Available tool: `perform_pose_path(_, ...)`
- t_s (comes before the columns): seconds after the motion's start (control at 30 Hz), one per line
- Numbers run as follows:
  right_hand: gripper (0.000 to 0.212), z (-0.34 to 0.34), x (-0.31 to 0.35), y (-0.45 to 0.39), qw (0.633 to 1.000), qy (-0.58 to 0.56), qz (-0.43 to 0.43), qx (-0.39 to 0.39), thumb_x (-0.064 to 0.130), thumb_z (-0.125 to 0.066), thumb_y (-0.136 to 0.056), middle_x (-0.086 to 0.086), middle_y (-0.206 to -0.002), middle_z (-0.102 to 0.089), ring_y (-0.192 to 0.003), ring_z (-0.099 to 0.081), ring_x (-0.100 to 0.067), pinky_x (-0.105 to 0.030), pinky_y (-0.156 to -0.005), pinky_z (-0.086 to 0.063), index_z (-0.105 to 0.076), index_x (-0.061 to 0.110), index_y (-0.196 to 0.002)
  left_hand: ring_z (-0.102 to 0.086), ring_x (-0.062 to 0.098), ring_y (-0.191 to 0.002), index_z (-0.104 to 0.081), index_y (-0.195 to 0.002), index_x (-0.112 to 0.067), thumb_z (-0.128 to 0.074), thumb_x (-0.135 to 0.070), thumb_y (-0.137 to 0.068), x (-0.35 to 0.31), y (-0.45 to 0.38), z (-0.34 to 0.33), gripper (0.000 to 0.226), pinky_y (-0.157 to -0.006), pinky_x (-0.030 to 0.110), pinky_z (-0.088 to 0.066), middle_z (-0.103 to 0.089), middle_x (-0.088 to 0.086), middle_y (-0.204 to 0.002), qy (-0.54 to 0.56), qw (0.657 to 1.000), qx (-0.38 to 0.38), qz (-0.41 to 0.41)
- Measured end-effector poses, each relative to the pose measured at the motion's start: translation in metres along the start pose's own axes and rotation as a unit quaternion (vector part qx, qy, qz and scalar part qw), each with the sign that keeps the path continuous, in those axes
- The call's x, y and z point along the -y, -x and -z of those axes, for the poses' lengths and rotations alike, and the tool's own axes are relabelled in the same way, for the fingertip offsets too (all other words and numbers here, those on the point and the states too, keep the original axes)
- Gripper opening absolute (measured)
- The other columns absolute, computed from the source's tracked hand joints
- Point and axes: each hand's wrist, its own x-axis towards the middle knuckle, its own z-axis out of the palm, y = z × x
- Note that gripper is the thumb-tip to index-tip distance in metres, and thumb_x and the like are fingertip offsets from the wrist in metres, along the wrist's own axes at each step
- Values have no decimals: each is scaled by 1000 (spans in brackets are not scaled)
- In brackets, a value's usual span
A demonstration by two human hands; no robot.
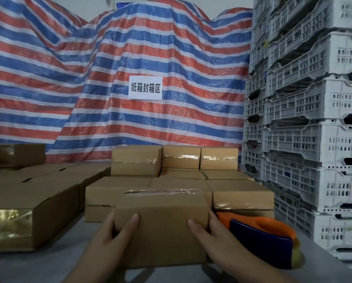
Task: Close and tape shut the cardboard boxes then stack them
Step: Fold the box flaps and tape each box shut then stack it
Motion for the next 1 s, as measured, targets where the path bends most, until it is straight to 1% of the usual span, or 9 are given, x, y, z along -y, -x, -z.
perform_pose_path(0.27, 84, -3, 3, 8, 999, -18, 36, -27, 51, -71, -76, 25, -124, -55, -104, -54, 7, -9, -70, -47, -28, 49, -149, -59, 0, -88, -60, -100, -42, -60, -52, -77, -19, 9, -6, 26, -68, 24, -45, -67, -17, -92, 17, 997, -40, -56)
perform_pose_path(0.4, 81, 11, 37, -1, 984, -46, 102, -140, 77, -62, -54, 22, -114, -60, -86, -63, 13, -3, -55, -47, -41, 56, -130, -60, 3, -87, -59, -101, -42, -50, -73, -63, -70, -3, -13, 50, -63, 27, -45, -67, -17, -89, -26, 988, -63, -140)
perform_pose_path(0.47, 88, 25, 62, -19, 974, -47, 140, -170, 82, -58, -56, 23, -116, -61, -89, -64, 13, -9, -64, -53, -42, 52, -137, -57, 7, -90, -55, -110, -38, -50, -74, -72, -97, -25, -22, 52, -63, 28, -44, -59, -16, -98, -26, 982, -69, -172)
perform_pose_path(0.53, 96, 42, 84, -45, 970, -50, 147, -189, 83, -58, -64, 17, -129, -62, -111, -63, -3, -32, -94, -55, -41, 42, -148, -56, 9, -90, -51, -114, -31, -53, -70, -81, -121, -59, -35, 51, -67, 33, -48, -56, -12, -101, -28, 979, -80, -183)
perform_pose_path(0.63, 71, 74, 103, -87, 972, -92, 64, -206, 74, -61, -81, 7, -121, -67, -107, -64, -19, -40, -86, -52, -53, 33, -139, -58, 11, -94, -45, -131, -25, -58, -63, -86, -144, -109, -53, 60, -76, 33, -51, -56, -8, -114, -50, 978, -51, -194)
perform_pose_path(0.7, 61, 93, 105, -114, 973, -112, -10, -202, 72, -62, -82, 2, -113, -69, -96, -66, -23, -36, -70, -49, -59, 30, -126, -55, 9, -96, -24, -151, -28, -65, -60, -83, -144, -136, -61, 85, -79, 28, -47, -48, -7, -120, -91, 976, 29, -195)
perform_pose_path(0.8, 50, 113, 94, -154, 973, -102, -86, -189, 73, -61, -82, -4, -104, -69, -89, -64, -28, -39, -64, -44, -63, 29, -107, -51, 7, -107, -5, -150, -43, -78, -49, -77, -131, -175, -73, 104, -85, 25, -49, -42, -9, -132, -191, 945, 170, -205)
perform_pose_path(0.87, 56, 120, 81, -179, 970, -96, -129, -181, 74, -61, -81, -9, -104, -67, -93, -62, -31, -42, -66, -44, -61, 26, -110, -43, 13, -118, 4, -151, -41, -80, -48, -75, -121, -199, -80, 113, -95, 27, -45, -36, -3, -142, -256, 927, 201, -186)
perform_pose_path(1.0, 72, 131, 53, -226, 958, -75, -214, -175, 75, -66, -77, -18, -120, -55, -108, -54, -43, -61, -78, -43, -43, 25, -123, -39, 19, -124, 23, -150, -37, -73, -65, -73, -97, -242, -93, 126, -88, 20, -33, -29, 5, -154, -447, 862, 188, -150)
